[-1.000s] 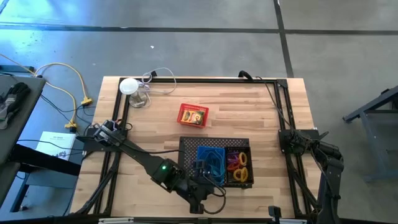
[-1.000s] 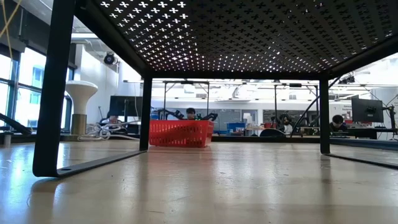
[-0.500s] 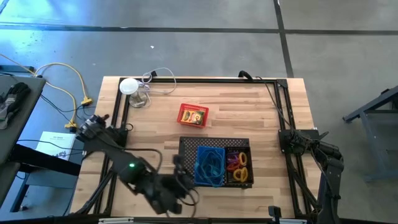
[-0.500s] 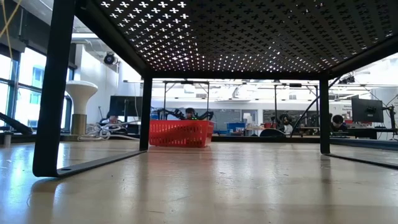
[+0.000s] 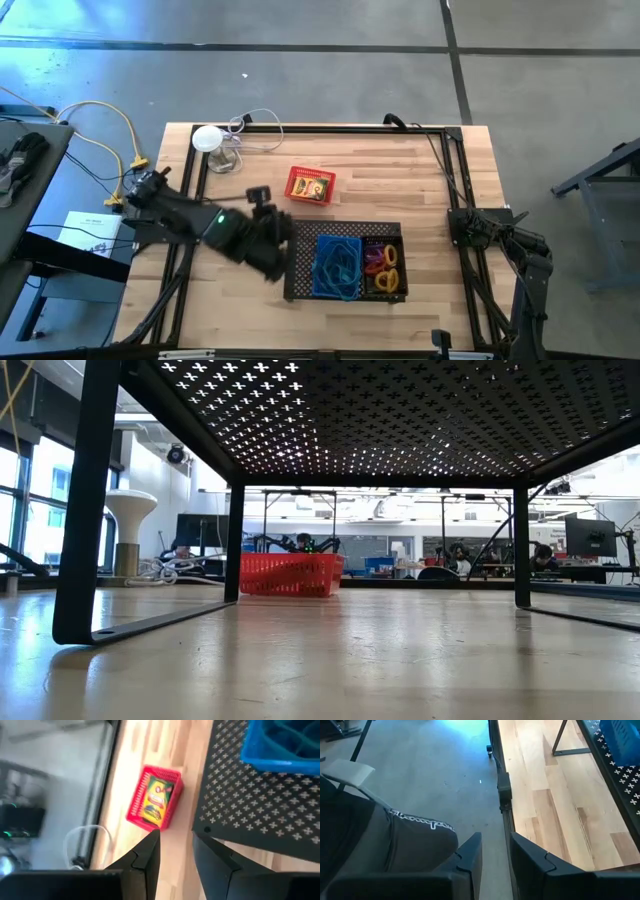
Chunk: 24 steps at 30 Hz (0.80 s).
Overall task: Pick & Place Office Desk Supplies
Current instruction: Put the red bin with crayon boxes on the shelf
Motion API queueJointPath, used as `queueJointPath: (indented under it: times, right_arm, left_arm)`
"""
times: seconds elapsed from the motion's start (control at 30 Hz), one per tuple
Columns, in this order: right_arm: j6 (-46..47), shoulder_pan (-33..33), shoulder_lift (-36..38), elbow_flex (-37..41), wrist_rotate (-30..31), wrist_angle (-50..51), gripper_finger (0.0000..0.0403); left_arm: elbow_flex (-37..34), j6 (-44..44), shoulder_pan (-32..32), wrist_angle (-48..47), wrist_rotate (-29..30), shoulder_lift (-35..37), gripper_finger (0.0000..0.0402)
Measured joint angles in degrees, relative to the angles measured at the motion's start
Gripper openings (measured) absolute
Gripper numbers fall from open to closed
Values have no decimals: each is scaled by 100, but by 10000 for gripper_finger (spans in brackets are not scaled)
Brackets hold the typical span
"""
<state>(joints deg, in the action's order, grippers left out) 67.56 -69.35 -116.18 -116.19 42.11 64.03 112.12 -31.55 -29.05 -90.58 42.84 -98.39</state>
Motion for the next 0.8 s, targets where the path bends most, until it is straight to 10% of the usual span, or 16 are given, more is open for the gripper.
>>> queueJointPath:
  times: [0.8]
  right_arm:
    - [312, 251, -2, -1, 599, -186, 85]
  left_arm:
    - [-467, 3152, 3114, 102, -2670, 96, 96]
